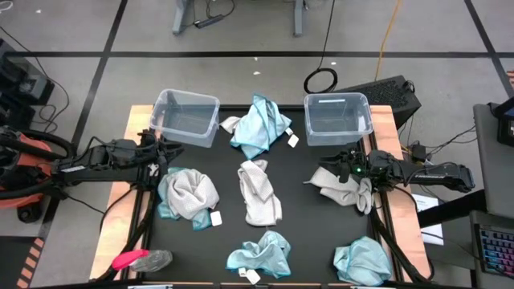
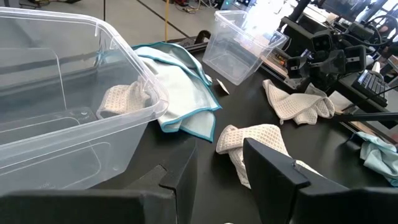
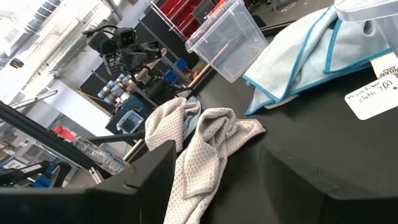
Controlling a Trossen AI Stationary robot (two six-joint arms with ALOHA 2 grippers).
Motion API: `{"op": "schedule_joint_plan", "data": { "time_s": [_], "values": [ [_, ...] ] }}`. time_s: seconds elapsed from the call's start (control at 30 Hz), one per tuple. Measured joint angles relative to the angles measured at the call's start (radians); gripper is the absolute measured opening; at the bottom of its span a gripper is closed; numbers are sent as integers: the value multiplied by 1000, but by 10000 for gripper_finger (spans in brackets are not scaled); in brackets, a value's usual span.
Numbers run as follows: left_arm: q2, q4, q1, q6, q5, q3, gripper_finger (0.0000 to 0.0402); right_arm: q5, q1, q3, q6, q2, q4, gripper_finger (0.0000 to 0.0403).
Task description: Sort microfiber towel by color & place in baskets
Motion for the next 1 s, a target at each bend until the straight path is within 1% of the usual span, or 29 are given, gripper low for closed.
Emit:
{"op": "schedule_joint_plan", "data": {
  "time_s": [1.0],
  "values": [
    [0,0,0,0,0,0,138,2,0,0,1,0,16,219]
  ]
}}
